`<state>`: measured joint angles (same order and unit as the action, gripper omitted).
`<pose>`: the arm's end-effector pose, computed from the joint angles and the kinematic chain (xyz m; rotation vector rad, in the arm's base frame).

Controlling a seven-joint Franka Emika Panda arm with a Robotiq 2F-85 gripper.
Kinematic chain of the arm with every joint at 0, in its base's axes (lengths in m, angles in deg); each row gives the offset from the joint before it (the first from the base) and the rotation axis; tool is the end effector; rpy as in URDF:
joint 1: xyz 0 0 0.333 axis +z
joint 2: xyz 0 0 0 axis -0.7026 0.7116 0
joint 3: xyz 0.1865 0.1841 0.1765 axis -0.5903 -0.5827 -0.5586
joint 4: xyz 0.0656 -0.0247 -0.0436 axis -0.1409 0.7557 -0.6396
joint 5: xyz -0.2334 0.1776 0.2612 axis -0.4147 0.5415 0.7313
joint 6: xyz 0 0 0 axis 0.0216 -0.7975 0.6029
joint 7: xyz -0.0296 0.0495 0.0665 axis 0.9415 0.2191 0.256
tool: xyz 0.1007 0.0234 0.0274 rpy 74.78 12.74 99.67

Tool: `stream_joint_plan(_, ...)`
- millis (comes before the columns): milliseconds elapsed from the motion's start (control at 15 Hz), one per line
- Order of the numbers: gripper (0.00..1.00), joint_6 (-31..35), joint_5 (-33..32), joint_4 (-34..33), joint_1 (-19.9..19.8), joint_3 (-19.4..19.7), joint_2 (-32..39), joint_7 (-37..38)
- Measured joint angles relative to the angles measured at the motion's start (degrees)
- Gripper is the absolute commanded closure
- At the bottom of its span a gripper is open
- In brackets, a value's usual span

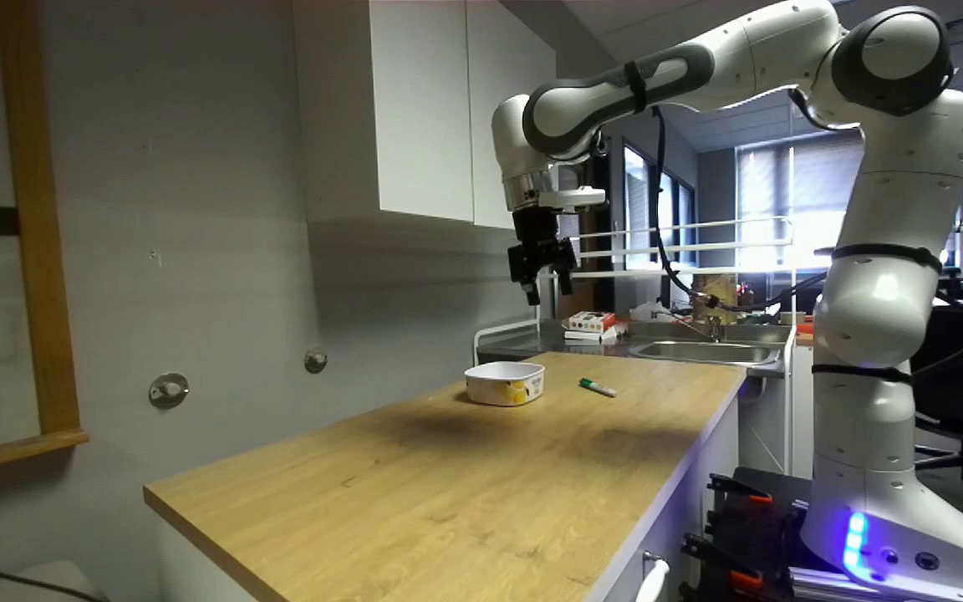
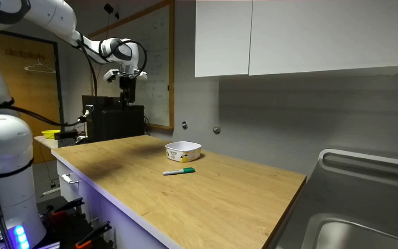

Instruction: Put the green object in the white bowl

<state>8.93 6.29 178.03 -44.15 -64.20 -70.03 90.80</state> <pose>0.4530 0.1212 0.5335 2.9905 -0.3257 -0.1814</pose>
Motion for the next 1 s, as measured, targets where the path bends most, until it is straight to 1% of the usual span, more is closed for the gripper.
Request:
stream_joint_plan(267, 0.00, 0.0, 0.0, 0.0, 0.0, 0.0, 0.0, 0.0)
stream_joint_plan(600, 0.00, 0.1, -0.7, 0.0, 0.5, 1.4, 0.1, 0.0)
stream_joint_plan(800, 0.00, 0.3, -1.9, -0.7, 0.1, 3.7, 1.1, 0.0)
stream_joint_plan(1000, 0.00, 0.6, -2.1, -2.7, -1.4, 7.2, 3.2, -0.6)
